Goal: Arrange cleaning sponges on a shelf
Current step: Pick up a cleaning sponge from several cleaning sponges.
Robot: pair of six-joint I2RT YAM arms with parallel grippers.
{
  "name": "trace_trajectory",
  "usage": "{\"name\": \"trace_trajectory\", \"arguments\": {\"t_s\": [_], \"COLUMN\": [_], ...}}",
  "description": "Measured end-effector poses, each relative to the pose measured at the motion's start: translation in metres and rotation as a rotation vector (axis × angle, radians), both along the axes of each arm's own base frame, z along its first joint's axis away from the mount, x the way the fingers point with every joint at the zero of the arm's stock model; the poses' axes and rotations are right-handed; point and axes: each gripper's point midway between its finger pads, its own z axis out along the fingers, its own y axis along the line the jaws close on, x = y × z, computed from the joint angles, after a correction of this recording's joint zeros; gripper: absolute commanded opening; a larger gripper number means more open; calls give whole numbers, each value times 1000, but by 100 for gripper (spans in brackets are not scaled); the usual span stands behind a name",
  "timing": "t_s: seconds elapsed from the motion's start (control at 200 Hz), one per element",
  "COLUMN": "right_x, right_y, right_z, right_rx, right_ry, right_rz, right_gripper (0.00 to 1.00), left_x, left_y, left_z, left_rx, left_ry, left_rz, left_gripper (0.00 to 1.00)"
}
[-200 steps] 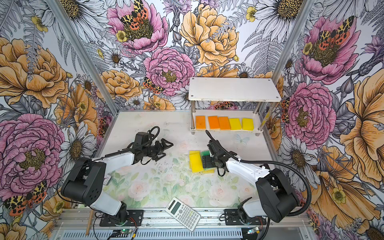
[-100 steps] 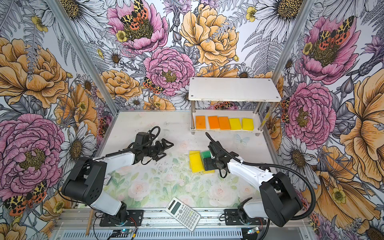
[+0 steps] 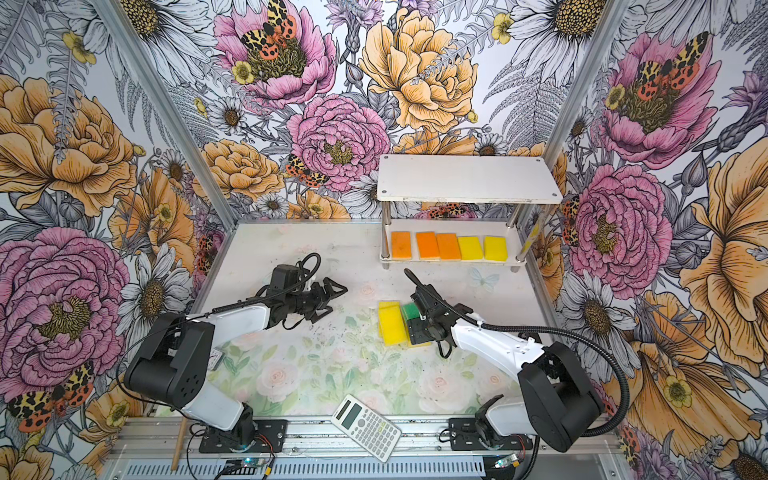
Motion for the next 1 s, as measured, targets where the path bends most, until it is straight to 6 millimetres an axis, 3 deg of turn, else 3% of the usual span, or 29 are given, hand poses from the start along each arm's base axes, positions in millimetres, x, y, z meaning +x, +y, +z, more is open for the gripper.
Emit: {"name": "trace_trajectory", "arguments": {"t_s": [0.495,1.001], "right_x": [0,10], "right_y": [-4,4], "right_z": [5,35], "right_rx": [-17,33], "right_ry": [-13,-50], "right_rz": [-5,11], "right_gripper": [65,60], "left_x": [0,-1], "left_y": [-1,-1], "left_z": [0,-5], "left_rx": [0,4], "left_ry": [1,13], "left_rz": [-3,-3], "left_gripper": [99,99]}}
